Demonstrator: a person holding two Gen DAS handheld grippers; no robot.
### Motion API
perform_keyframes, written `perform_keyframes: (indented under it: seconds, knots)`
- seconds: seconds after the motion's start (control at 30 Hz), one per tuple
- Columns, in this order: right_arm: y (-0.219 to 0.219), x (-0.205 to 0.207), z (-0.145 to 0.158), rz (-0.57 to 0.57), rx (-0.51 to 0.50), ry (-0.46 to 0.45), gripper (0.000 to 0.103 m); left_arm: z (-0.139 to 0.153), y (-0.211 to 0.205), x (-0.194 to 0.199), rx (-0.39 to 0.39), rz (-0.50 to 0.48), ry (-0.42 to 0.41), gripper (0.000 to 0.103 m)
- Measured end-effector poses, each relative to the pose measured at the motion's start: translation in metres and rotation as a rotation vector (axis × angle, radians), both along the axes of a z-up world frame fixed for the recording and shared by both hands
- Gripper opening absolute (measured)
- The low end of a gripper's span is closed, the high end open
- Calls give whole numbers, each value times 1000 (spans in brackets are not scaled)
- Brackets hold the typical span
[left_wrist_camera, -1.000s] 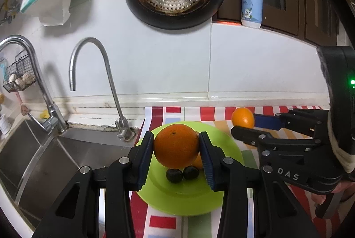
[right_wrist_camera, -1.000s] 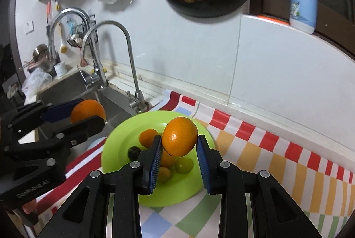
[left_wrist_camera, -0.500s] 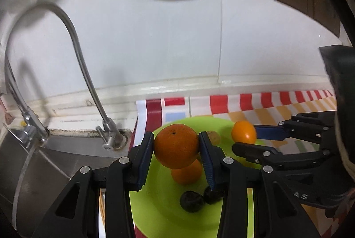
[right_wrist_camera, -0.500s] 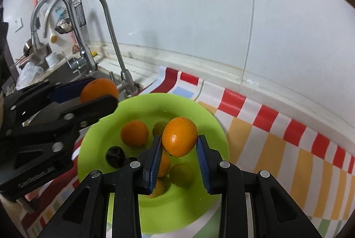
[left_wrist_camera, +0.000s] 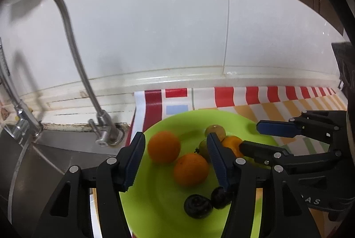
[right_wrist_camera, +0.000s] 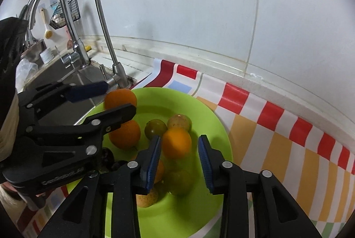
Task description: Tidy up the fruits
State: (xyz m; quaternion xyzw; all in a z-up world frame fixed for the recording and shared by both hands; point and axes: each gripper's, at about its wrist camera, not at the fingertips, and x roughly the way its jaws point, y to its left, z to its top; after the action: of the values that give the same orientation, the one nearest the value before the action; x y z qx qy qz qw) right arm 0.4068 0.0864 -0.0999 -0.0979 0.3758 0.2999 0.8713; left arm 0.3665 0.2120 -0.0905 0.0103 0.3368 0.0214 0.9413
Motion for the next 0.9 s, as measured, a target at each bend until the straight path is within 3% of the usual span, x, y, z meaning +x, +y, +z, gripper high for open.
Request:
perform_keyframes:
  seconds: [0.17,0.27,0.33,0.4,0.5,0.6,0.9]
  knots:
    - [-15,-15,16,-40,35,-20,38,18,-6,-24,18,42,-3,57]
    - [-25,-32,30,-66,48,-61,39,34,-9,-46,33,83,-23,65]
    - [-33,-46,43,-95,59,-99,51,46,-11,-63,42,102,-50,71]
    - [-40,-59,53,-119,71,-135,53,55,-14,-77,59,117,-76,75]
    - [-49,-81,68,-156,86,-163,55,70,-20,-99,89,113,-128,80]
    - [-60,-107,81,-220,90,-203,67,80,-26,-119,114,101,-171,85]
    - [-84,-173,109,-349,125,-253,74,97,-43,-169,98,34,-199,88]
